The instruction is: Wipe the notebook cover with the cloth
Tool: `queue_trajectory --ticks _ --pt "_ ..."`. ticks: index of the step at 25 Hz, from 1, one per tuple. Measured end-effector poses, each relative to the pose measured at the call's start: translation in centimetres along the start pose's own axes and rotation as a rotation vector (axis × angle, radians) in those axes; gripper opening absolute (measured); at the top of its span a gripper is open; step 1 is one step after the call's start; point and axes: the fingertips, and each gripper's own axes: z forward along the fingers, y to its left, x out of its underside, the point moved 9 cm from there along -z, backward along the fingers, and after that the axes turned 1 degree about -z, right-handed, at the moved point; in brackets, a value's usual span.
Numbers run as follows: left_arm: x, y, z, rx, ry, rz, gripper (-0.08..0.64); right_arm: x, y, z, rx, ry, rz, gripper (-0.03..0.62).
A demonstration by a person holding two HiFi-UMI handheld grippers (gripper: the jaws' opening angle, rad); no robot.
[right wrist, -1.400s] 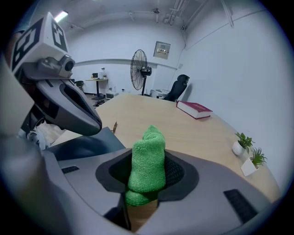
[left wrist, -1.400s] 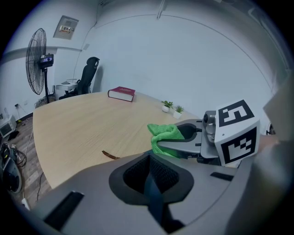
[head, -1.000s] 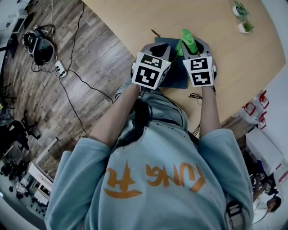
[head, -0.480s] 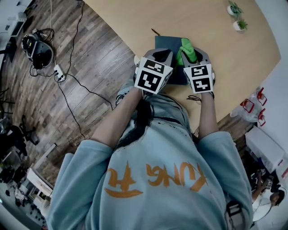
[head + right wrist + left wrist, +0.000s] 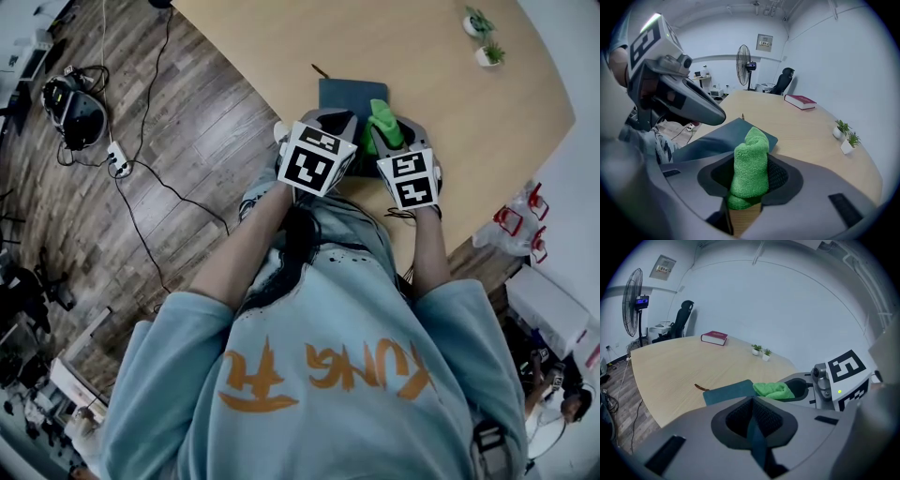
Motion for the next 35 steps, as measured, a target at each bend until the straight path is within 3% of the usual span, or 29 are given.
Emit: queue_trajectory --ticks 20,27,35 --pt "1.2 0.6 -1.8 0.012 -0.014 -0.025 0.018 2.4 3.6 -3.2 -0.058 0.091 -0.02 0.14" --pt "0.5 1.7 -2.9 -0.025 -0.066 -0.044 0.018 0.2 2.6 -3.3 -0.046 0.004 0.026 0.14" --pt "-1.1 5.5 -6.4 -0.141 -0.166 -0.1 0.018 -5.0 1.6 -2.1 -0.04 -0.12 0.027 0.14"
